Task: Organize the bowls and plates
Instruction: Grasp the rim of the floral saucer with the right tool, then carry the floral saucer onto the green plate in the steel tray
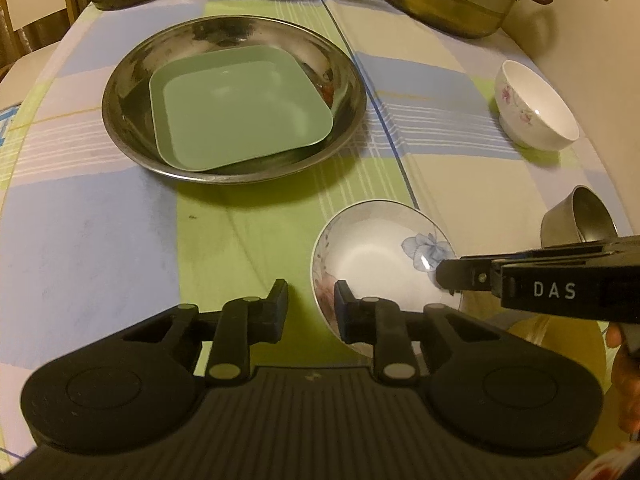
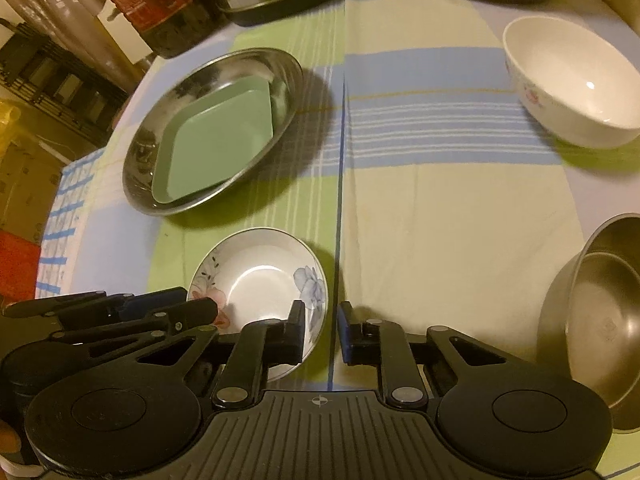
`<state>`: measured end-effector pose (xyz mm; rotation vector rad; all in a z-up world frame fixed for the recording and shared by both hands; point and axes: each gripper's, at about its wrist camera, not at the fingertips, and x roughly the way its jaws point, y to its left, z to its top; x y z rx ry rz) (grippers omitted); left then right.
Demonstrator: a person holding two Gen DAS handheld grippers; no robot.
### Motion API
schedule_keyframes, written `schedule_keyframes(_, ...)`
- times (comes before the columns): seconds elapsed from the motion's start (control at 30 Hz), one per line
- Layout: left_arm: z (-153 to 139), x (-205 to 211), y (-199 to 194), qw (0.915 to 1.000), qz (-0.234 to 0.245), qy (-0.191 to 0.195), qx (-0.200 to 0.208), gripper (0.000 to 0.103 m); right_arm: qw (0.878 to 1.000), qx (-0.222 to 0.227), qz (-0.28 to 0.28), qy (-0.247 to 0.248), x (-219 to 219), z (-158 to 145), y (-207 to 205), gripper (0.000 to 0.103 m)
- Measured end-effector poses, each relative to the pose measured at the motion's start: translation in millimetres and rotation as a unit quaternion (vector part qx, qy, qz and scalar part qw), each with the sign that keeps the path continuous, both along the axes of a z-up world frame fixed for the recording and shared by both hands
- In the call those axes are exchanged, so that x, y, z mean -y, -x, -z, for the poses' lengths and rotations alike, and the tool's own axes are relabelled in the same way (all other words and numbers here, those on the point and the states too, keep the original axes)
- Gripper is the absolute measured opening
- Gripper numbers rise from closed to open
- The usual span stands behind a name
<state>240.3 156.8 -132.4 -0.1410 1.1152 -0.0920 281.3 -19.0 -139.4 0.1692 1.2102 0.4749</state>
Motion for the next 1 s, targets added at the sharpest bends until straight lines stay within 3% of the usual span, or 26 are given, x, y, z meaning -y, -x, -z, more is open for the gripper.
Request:
schedule_keyframes(0.27,2,0,-3,0.9998,0.015,0.011,0.001,0.01,1.0,-0.014,0.006,0.005,-4,4,-2,0.008)
schedule_keyframes(0.6,-4,-2,-2,0.9998,0.015,0.01,0.004,0.01,1.0,-0.014,0.012,-0.003,-4,-3,-4,0.007)
schedule_keyframes(1.0,-39,-18,-4,0.999,-0.004,0.014,0.043,0.009,1.0,0.012,0.005,-0.026,-14,-38,-12,0.006)
